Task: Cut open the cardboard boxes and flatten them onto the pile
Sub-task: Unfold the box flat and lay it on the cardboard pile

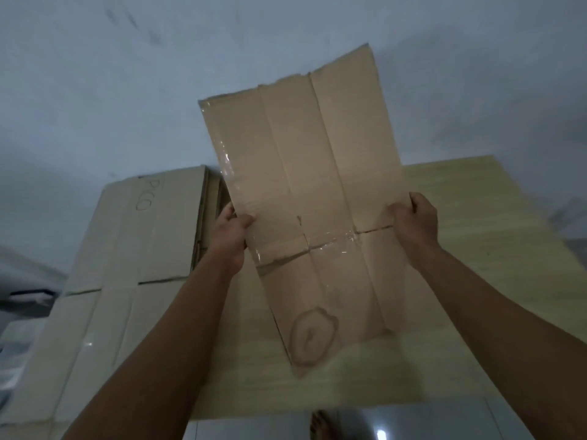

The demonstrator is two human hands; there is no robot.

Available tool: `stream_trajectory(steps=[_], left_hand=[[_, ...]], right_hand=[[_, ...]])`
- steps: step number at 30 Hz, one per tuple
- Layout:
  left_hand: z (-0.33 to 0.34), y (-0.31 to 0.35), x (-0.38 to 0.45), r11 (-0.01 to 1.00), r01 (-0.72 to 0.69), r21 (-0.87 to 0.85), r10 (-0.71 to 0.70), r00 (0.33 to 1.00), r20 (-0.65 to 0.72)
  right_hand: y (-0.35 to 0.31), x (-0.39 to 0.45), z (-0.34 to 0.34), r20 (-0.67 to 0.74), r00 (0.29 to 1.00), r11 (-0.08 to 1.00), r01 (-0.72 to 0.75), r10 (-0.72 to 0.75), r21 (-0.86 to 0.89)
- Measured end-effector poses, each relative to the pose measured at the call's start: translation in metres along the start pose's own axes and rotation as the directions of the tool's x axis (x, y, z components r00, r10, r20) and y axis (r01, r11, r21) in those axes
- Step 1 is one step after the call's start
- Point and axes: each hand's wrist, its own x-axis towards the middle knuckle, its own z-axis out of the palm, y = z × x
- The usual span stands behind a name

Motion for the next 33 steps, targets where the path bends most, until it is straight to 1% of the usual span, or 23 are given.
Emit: stream_trajectory(steps=[3,5,7,8,9,10,11,12,13,15,16,17,18,19,20,21,22,23,24,27,29,33], left_hand=[[0.005,0.042,0.000,0.988,-0.105,-0.112,0.107,0.994,0.018],[0.006,0.064,-0.009,0.971,-0.179,-0.158,0.183,0.983,0.012],[0.004,0.083,-0.020,0.955,-0.234,-0.181,0.242,0.970,0.020],[0.002,0.089,-0.025,0.950,-0.244,-0.195,0.256,0.966,0.035],[-0.001,0.093,-0.030,0.947,-0.245,-0.208,0.261,0.964,0.054],[-0.005,0.096,-0.036,0.948,-0.238,-0.211,0.259,0.963,0.079],[-0.009,0.095,-0.042,0.952,-0.223,-0.211,0.249,0.962,0.107],[-0.014,0.093,-0.047,0.954,-0.198,-0.224,0.228,0.967,0.118],[-0.022,0.087,-0.049,0.955,-0.167,-0.245,0.197,0.975,0.106],[-0.039,0.072,-0.061,0.908,-0.064,-0.415,0.110,0.990,0.088],[-0.051,0.061,-0.066,0.879,-0.049,-0.474,0.095,0.993,0.073],[-0.059,0.051,-0.077,0.866,-0.063,-0.496,0.106,0.993,0.058],[-0.066,0.041,-0.093,0.877,-0.082,-0.474,0.127,0.990,0.062],[-0.069,0.033,-0.107,0.910,-0.113,-0.399,0.156,0.985,0.078],[-0.070,0.029,-0.118,0.954,-0.110,-0.279,0.140,0.986,0.090],[-0.069,0.025,-0.124,0.985,-0.093,-0.146,0.109,0.988,0.109],[-0.068,0.027,-0.128,0.997,-0.065,-0.033,0.068,0.991,0.115],[-0.069,0.030,-0.131,0.998,0.002,0.070,-0.009,0.996,0.094],[-0.071,0.034,-0.134,0.991,0.059,0.119,-0.070,0.993,0.094],[-0.085,0.032,-0.133,0.984,0.141,0.105,-0.154,0.980,0.123],[-0.095,0.032,-0.134,0.987,0.138,0.087,-0.149,0.979,0.137],[-0.119,0.047,-0.129,0.996,0.043,0.084,-0.053,0.990,0.127]], right_hand=[[-0.039,0.007,0.001,-0.025,0.999,0.995,0.036,-0.034,0.089],[-0.060,0.012,0.000,-0.070,0.997,0.996,0.028,-0.022,0.088],[-0.082,0.011,-0.005,-0.084,0.996,0.990,-0.022,0.033,0.136],[-0.093,0.009,-0.008,-0.055,0.994,0.978,-0.087,0.099,0.189],[-0.103,0.006,-0.011,0.042,0.982,0.943,-0.190,0.186,0.272],[-0.108,0.004,-0.014,0.187,0.947,0.881,-0.312,0.260,0.355],[-0.111,-0.001,-0.020,0.320,0.898,0.812,-0.419,0.302,0.407],[-0.111,-0.007,-0.025,0.419,0.855,0.758,-0.484,0.304,0.438],[-0.107,-0.009,-0.030,0.471,0.831,0.709,-0.521,0.295,0.475],[-0.092,-0.014,-0.039,0.514,0.807,0.601,-0.571,0.289,0.559],[-0.079,-0.015,-0.042,0.531,0.786,0.575,-0.604,0.315,0.552],[-0.068,-0.018,-0.045,0.558,0.763,0.583,-0.627,0.326,0.517],[-0.059,-0.024,-0.049,0.577,0.738,0.647,-0.635,0.349,0.422],[-0.051,-0.030,-0.052,0.606,0.707,0.727,-0.623,0.365,0.289],[-0.043,-0.038,-0.054,0.631,0.669,0.773,-0.612,0.393,0.167],[-0.035,-0.045,-0.055,0.634,0.648,0.785,-0.611,0.423,0.100],[-0.028,-0.051,-0.057,0.629,0.643,0.780,-0.619,0.436,0.091],[-0.021,-0.055,-0.057,0.609,0.669,0.791,-0.602,0.427,0.106],[-0.014,-0.057,-0.056,0.593,0.699,0.811,-0.571,0.400,0.126],[-0.001,-0.064,-0.051,0.555,0.780,0.864,-0.463,0.290,0.198],[-0.003,-0.073,-0.045,0.518,0.823,0.872,-0.413,0.234,0.263],[-0.024,-0.093,-0.022,0.450,0.884,0.887,-0.303,0.125,0.349]])
